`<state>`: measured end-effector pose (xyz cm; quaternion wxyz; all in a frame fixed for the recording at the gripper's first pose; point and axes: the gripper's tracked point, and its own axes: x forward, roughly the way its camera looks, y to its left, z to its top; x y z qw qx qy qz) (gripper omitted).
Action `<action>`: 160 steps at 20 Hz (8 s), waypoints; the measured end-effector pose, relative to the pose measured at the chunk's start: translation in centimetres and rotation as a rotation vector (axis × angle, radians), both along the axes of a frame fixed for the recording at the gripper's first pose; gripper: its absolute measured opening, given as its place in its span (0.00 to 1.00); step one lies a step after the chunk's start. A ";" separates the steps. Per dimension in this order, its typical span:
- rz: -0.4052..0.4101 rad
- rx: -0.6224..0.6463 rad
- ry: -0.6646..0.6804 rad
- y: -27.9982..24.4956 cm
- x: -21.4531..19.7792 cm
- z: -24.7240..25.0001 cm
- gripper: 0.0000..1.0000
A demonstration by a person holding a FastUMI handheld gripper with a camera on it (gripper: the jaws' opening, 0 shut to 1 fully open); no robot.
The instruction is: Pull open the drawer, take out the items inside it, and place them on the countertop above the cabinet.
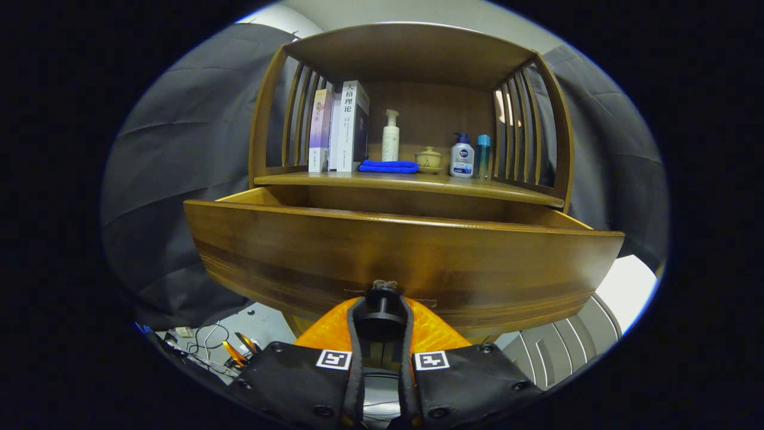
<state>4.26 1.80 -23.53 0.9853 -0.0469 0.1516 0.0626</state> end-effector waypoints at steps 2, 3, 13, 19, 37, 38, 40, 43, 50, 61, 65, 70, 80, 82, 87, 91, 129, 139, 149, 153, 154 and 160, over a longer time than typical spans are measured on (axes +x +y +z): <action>0.000 0.000 0.011 0.0 0.0 -0.1 0.25; 0.004 -0.005 0.015 0.0 -0.1 -0.1 0.25; 0.010 -0.019 0.014 0.0 -2.2 -0.1 0.24; 0.048 -0.019 0.071 0.1 -2.9 0.0 0.50; 0.034 0.099 0.208 -2.9 1.5 12.4 0.99; 0.029 0.114 0.238 -2.8 2.7 12.3 0.97; 0.018 0.152 0.302 -2.2 5.1 11.7 0.98; 0.009 0.175 0.410 -1.5 8.2 10.1 0.98; -0.009 0.122 0.566 0.1 13.0 5.5 0.98; -0.039 0.046 0.690 0.0 14.3 0.9 0.57; -0.012 0.035 0.689 0.2 13.5 0.8 0.25; 0.041 0.029 0.669 0.0 11.1 1.5 0.16; 0.035 0.142 0.560 -3.3 6.0 7.5 0.16; 0.022 0.152 0.528 -4.2 5.7 8.7 0.16; 0.026 0.192 0.453 -4.3 5.1 12.3 0.16; 0.038 0.248 0.412 -3.7 6.4 14.5 0.16; -0.023 0.221 0.323 -0.4 26.2 15.9 0.57; -0.021 0.133 -0.082 -1.5 17.0 24.6 0.98; -0.110 0.093 -0.291 -5.0 7.2 25.2 0.98; -0.120 0.098 -0.303 -5.4 4.5 24.3 0.98; -0.119 0.103 -0.298 -5.3 3.8 23.8 0.98; -0.105 0.123 -0.253 -4.6 -1.5 18.0 0.98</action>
